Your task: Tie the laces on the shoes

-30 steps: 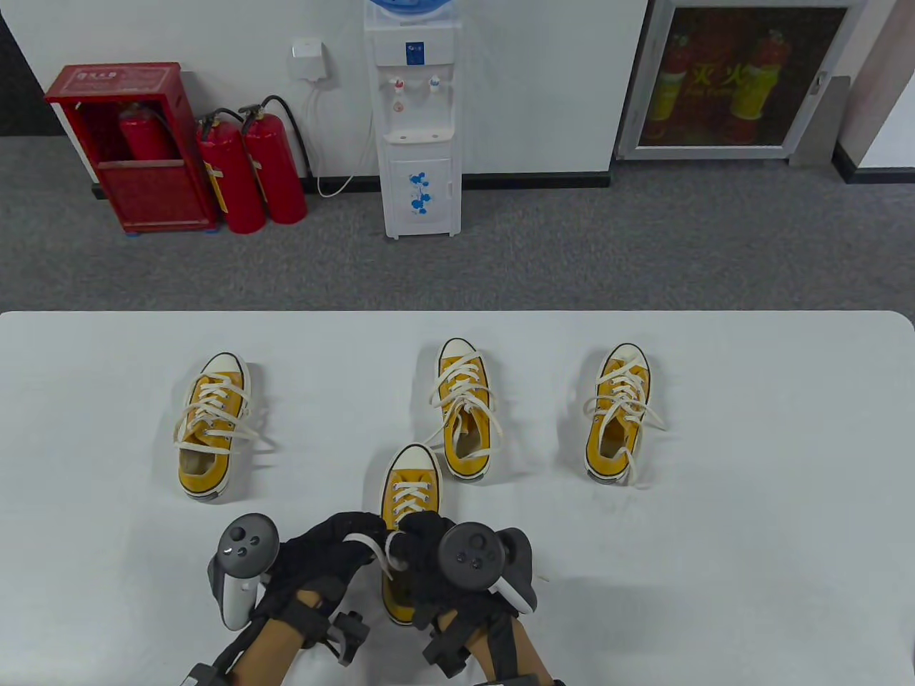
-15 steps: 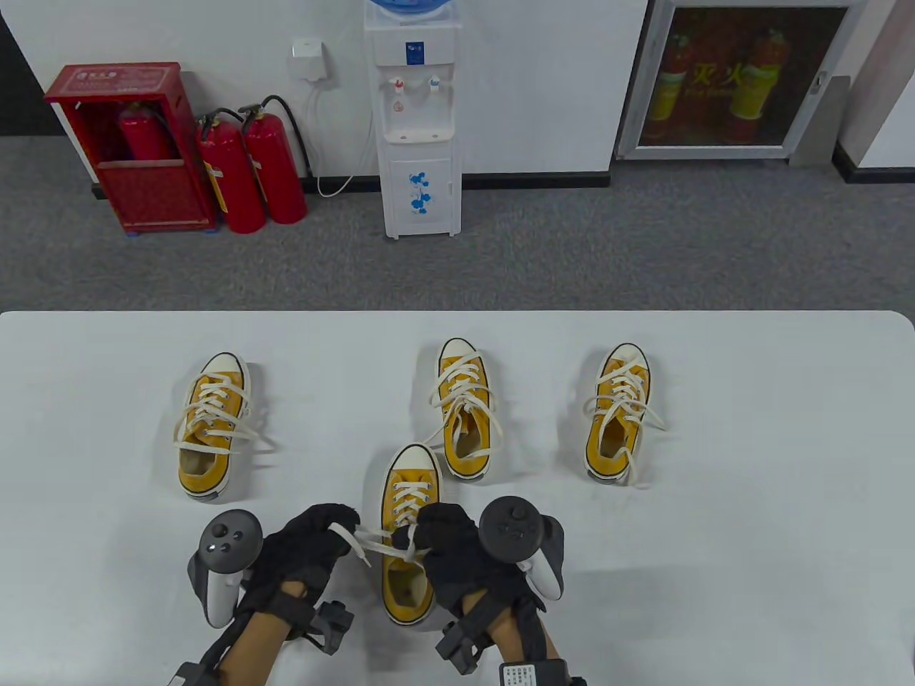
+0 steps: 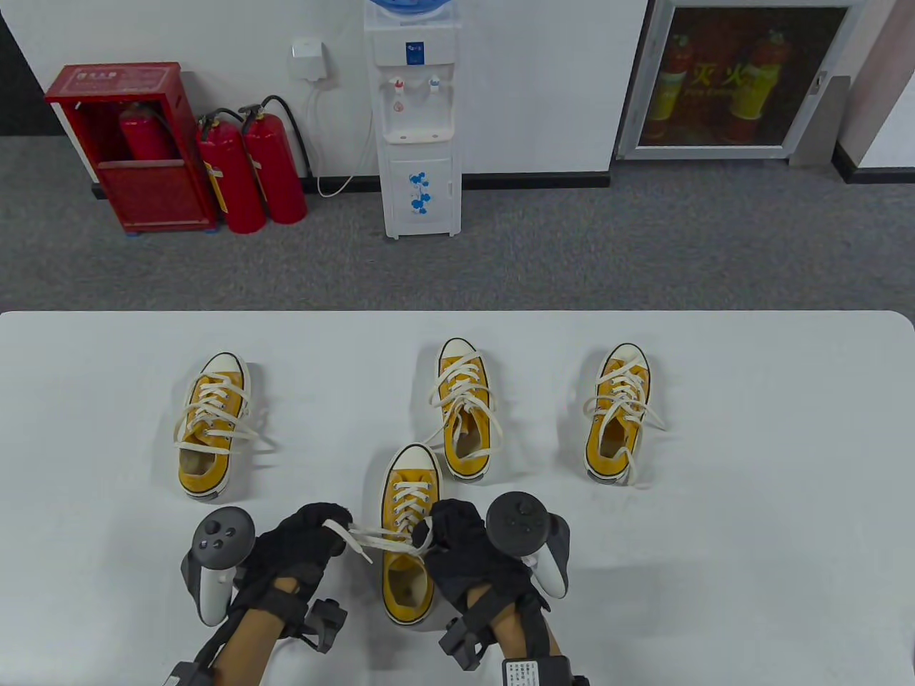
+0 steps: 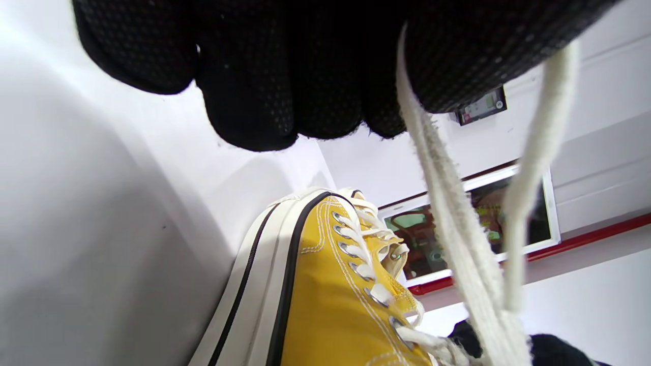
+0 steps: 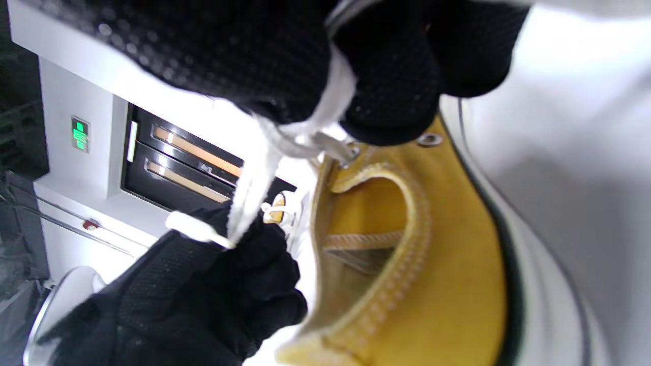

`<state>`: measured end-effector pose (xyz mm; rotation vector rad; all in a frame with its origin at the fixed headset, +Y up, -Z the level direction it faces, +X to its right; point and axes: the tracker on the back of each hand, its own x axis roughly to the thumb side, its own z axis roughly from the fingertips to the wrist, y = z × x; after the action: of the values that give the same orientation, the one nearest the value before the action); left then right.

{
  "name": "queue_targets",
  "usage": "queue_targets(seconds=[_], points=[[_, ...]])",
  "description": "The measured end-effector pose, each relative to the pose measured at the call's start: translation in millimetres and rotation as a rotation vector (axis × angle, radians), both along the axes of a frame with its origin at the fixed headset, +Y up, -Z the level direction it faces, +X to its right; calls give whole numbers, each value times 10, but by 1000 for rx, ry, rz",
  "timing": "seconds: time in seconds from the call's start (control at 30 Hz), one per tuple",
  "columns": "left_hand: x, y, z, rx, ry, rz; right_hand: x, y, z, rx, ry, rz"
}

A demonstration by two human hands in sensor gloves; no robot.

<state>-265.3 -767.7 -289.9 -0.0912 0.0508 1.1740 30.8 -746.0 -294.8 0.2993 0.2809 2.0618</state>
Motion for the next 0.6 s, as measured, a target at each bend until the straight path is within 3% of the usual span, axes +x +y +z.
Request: queue_targets(seconds=[0.27, 0.6], points=[[-109, -19, -2, -18, 69, 69, 37, 17, -7, 3, -21, 44], [-336, -118, -45, -96, 107, 121, 472, -61, -122, -7, -170, -37]])
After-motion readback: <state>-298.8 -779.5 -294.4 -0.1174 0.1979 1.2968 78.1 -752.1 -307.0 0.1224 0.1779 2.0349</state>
